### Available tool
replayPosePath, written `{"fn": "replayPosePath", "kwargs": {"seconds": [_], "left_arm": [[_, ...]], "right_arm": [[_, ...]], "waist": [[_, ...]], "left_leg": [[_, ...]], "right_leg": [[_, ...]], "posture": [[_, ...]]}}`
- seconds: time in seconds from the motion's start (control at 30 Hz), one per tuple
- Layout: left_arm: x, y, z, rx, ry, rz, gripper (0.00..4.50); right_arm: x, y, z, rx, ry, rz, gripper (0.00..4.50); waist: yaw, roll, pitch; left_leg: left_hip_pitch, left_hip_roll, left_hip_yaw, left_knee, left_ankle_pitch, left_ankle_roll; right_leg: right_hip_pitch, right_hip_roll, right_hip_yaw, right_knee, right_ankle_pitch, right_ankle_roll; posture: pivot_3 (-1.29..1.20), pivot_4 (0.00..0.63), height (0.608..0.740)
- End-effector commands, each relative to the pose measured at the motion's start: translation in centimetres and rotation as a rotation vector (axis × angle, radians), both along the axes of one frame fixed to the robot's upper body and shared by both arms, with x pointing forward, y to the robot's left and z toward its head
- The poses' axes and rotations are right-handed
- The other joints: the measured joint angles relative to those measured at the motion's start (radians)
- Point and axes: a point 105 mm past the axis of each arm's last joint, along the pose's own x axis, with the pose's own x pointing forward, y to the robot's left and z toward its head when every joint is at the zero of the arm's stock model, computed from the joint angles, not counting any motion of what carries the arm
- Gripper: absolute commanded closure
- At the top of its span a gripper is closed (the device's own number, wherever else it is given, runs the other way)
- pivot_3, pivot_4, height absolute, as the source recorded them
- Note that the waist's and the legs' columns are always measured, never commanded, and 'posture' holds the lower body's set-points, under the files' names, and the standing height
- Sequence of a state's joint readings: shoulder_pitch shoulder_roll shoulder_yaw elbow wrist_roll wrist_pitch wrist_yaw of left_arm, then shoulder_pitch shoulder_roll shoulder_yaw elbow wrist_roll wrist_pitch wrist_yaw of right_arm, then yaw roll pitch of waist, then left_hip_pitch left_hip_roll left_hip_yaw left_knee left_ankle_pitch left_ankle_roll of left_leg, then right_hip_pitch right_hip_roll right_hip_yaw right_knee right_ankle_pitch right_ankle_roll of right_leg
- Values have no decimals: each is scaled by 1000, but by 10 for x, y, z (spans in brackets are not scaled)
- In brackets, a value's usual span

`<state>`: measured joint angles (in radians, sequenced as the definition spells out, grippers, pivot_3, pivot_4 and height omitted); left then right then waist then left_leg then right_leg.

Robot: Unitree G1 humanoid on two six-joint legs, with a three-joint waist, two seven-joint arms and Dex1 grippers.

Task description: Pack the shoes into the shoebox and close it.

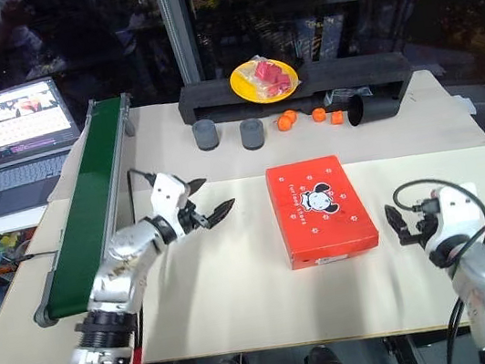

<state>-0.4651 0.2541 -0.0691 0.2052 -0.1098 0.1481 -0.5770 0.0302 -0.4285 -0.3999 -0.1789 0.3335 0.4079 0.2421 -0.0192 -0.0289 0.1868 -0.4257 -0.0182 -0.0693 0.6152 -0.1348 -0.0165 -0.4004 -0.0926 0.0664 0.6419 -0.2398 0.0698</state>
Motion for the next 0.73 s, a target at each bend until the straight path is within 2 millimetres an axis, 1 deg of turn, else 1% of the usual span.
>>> {"fn": "replayPosePath", "kwargs": {"seconds": [0.03, 0.1, 0.13, 0.2, 0.3, 0.4, 0.53, 0.73], "left_arm": [[-3, -6, 0, -25, -56, 35, 0], [-9, -6, -16, -35, -22, 44, 0], [-11, -6, -19, -39, -14, 44, 0], [-15, -2, -25, -53, 2, 60, 0], [-19, 8, -40, -56, 35, 106, 0], [-25, 14, -53, -60, 59, 138, 0], [-31, 15, -59, -72, 67, 152, 0], [-32, 17, -63, -102, 96, 186, 0]], "right_arm": [[-2, -4, 12, -15, -107, -51, 26], [-4, 0, -2, 18, -97, -59, 26], [-5, 1, -6, 25, -92, -60, 26], [-5, 12, -14, 49, -87, -35, 26], [-6, 28, -28, 75, -74, -4, 26], [-8, 35, -36, 86, -66, -9, 26], [-9, 40, -46, 82, -51, -11, 26], [-7, 43, -47, 79, -47, -7, 26]], "waist": [[2, 0, 0], [1, 0, -1], [1, 1, -2], [1, 1, -2], [0, 1, -2], [0, 2, -2], [2, 2, -2], [2, 2, -2]], "left_leg": [[0, 0, 0, 0, 0, 0], [2, 0, 0, 0, 0, 0], [3, 1, 0, 0, 0, 0], [5, 1, 0, -1, 0, 0], [4, 1, 0, -2, 0, 0], [5, 1, 0, -2, 0, 0], [5, 1, 0, -2, 0, -1], [5, 1, 0, -2, 0, -1]], "right_leg": [[0, 0, 0, 0, 0, 0], [2, 1, 0, 0, -2, 3], [4, 1, 0, -1, -2, 4], [6, 1, 0, -2, -3, 4], [5, 0, 0, -1, -3, 4], [5, 0, 0, -1, -3, 4], [5, 0, 0, -2, -3, 4], [5, 0, 0, -2, -3, 3]], "posture": [[0, 150, 740], [0, 150, 740], [0, 150, 740], [0, 150, 740], [0, 150, 740], [0, 150, 740], [0, 150, 740], [0, 150, 740]]}}
